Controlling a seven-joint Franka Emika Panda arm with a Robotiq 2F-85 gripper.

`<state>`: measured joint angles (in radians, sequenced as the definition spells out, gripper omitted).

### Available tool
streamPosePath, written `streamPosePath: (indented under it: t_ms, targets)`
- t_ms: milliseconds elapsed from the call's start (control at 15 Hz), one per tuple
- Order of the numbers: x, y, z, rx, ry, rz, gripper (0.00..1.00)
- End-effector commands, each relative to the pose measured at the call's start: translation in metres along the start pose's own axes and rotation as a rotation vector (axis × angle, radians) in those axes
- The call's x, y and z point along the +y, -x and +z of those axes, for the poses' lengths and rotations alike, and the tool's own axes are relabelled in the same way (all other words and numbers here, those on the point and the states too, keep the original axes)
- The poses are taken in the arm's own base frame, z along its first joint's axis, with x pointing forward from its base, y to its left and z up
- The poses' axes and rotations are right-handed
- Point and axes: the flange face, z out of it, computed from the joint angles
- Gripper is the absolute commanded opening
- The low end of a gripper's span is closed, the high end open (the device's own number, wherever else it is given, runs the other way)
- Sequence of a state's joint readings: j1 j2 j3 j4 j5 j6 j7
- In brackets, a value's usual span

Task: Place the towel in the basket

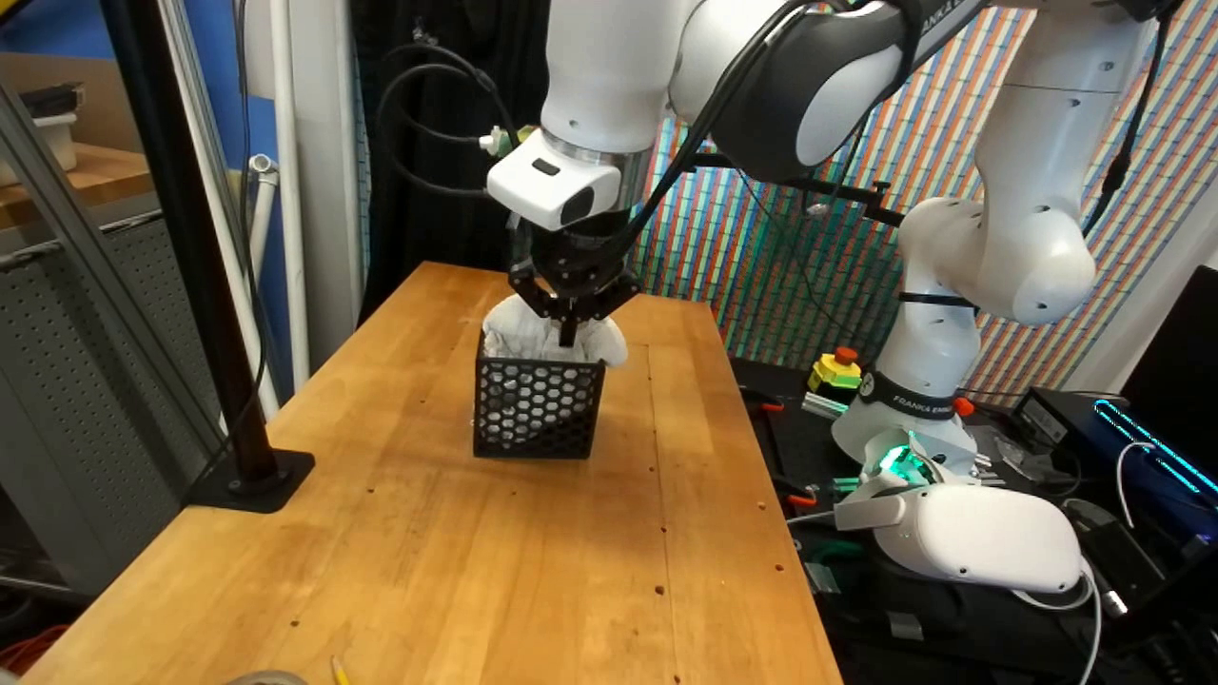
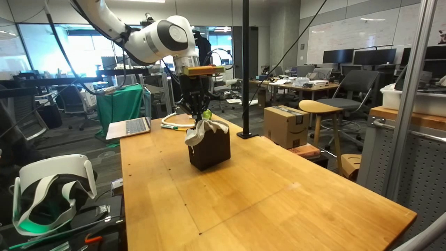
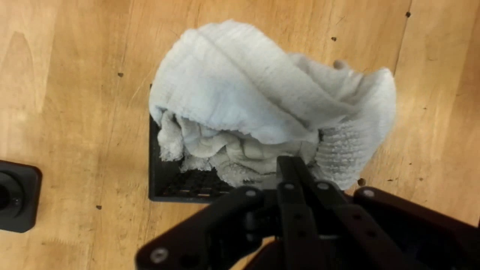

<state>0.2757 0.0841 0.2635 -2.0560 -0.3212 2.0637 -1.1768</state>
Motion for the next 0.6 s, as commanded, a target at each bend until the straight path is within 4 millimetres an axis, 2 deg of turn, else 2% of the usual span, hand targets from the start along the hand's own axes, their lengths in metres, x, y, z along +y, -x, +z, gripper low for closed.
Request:
streamPosePath:
  t_ms: [0,267,533]
  targets:
    - [-0.021,0.019,-0.024,-0.059,0.020,0.081,0.06]
    - [-0.035,0.044,-0.037,-0.082,0.030,0.151,0.06]
    - [-0.041,0.067,-0.035,-0.083,0.030,0.189,0.05]
